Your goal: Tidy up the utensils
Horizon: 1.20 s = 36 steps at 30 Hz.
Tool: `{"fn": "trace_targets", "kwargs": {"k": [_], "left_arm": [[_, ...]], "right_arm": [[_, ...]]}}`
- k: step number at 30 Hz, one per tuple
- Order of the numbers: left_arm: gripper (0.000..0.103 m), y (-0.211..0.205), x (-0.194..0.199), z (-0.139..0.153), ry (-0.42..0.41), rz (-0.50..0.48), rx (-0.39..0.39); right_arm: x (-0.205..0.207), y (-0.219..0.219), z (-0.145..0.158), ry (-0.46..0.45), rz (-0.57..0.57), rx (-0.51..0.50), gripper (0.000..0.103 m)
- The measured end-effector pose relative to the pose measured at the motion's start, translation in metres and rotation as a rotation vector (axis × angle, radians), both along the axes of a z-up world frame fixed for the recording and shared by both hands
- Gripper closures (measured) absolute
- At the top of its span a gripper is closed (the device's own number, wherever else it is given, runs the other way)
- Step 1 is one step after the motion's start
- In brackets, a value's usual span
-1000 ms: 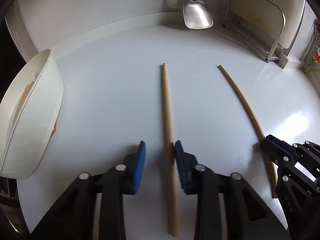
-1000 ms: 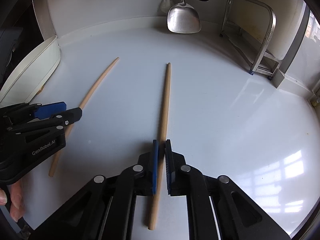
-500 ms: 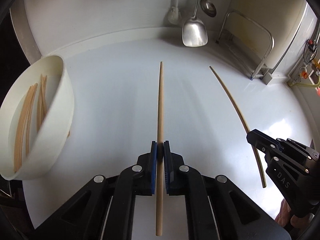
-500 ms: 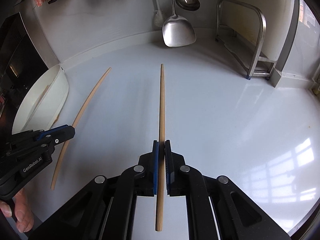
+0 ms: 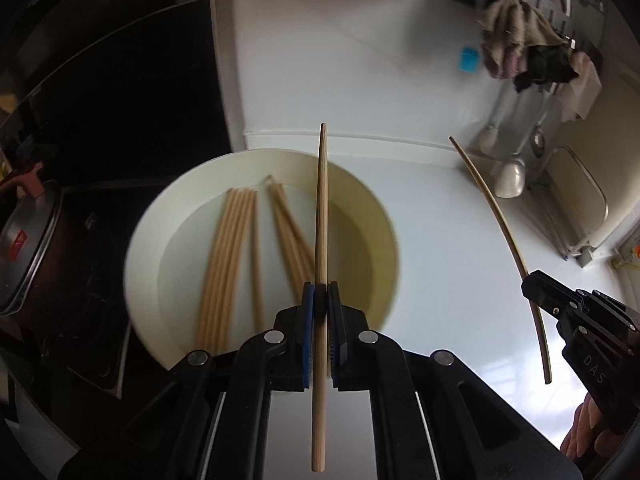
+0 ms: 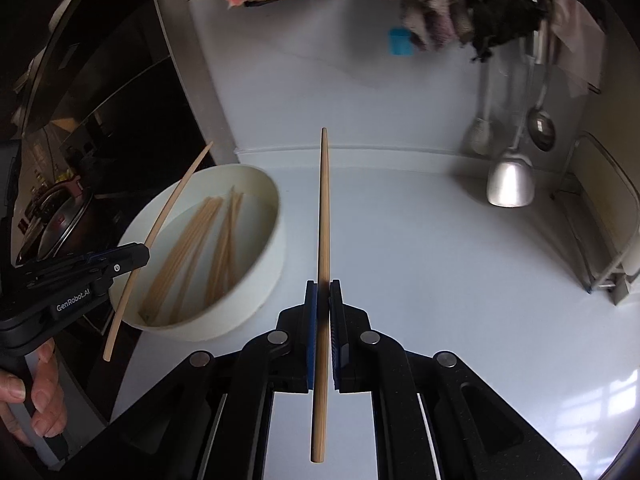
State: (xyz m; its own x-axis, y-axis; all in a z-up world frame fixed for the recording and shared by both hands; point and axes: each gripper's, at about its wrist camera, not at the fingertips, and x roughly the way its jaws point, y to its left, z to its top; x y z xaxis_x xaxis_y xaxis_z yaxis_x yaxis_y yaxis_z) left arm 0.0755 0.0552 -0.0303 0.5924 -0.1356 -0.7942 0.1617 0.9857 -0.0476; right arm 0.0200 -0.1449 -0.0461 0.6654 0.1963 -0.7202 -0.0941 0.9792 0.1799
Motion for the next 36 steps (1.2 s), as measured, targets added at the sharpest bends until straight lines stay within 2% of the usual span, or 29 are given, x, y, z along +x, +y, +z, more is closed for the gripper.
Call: {"fn": "trace_targets", "kwargs": {"k": [5, 11, 19, 27, 32, 33, 35, 36], "left_arm": [[0.096, 0.048, 0.024, -0.013, 0.038, 0.054, 0.009], [0.096, 0.073, 0.059, -0.041, 0.101, 0.065, 0.026], [0.096, 0.08, 0.094, -0.065, 0.166, 0.05, 0.022], [0.096, 0.082, 0.11, -0.088, 0.214, 0.043, 0.009], [0.095, 0.082, 0.113, -0.09, 0.221, 0.042, 0.01], [0.094, 0.082, 0.113, -0.089, 0.215, 0.044, 0.009], [0.084, 0.084, 0.111, -0.084, 0.2, 0.045, 0.015], [0.073, 0.084, 0.109, -0.079, 0.187, 0.045, 0.018]], "right_arm": [[0.039, 0.065, -0.006, 0.031, 0.09, 0.028, 0.097], [0.083, 0.116, -0.023, 0.114, 0.128, -0.012, 0.097], [0.122, 0.139, -0.061, 0.251, 0.134, -0.027, 0.097], [0.137, 0.144, -0.081, 0.308, 0.135, -0.043, 0.097], [0.143, 0.147, -0.083, 0.32, 0.134, -0.034, 0.097], [0.146, 0.149, -0.083, 0.323, 0.133, -0.026, 0.096], [0.143, 0.148, -0.078, 0.309, 0.128, -0.02, 0.091], [0.141, 0.147, -0.073, 0.295, 0.124, -0.023, 0.086]]}}
